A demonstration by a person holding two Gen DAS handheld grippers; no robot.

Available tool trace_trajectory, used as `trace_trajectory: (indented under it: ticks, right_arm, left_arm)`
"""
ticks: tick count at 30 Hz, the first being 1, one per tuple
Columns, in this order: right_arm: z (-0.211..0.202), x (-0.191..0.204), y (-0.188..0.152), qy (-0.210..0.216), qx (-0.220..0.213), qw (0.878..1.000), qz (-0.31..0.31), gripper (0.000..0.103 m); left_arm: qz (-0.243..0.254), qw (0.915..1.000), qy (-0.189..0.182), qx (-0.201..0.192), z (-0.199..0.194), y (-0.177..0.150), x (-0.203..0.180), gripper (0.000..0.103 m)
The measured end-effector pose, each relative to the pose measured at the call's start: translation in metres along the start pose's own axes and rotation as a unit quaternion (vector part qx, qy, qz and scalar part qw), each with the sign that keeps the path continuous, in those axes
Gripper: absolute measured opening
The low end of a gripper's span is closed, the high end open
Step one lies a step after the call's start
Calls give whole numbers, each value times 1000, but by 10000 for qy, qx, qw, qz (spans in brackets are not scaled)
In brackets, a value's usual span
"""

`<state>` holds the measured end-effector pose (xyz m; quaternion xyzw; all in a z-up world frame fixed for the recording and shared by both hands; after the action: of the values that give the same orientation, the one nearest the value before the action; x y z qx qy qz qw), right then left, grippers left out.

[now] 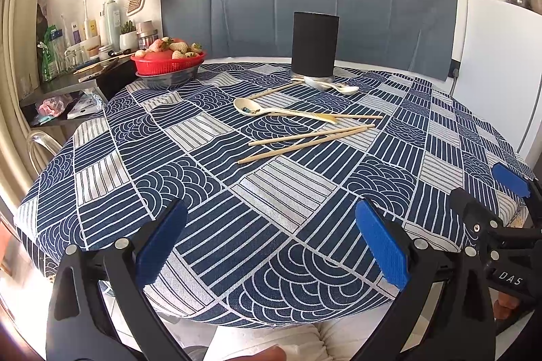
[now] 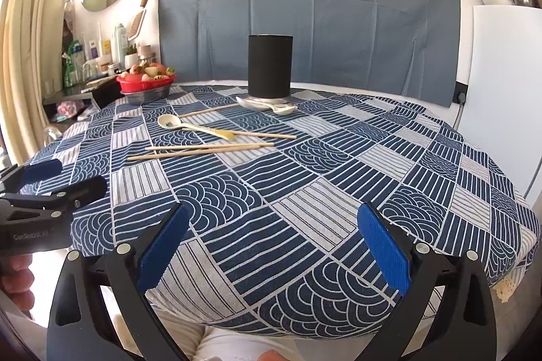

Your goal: Organize utensils

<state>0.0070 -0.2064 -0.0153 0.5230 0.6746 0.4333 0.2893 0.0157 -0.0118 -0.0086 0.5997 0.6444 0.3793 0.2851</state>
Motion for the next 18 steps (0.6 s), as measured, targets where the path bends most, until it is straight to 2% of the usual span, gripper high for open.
trace_trajectory:
  ticks: [18]
  right_arm:
    - [-6,1,20,92,-165,9998,-59,95]
  left_arm:
    - [226,9994,3,-257,-14,18,-3,97]
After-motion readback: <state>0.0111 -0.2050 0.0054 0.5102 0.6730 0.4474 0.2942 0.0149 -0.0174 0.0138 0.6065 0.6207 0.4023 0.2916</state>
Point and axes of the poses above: each gripper's, at about its wrist camera, not at the fingertips, and z roughly the way its jaws point, x to its left, y to its top, the point moved 2 cm from there along z, roughly the way its jaws point, and after that the axes turned 11 degrees about y, right-handed, at the moved point
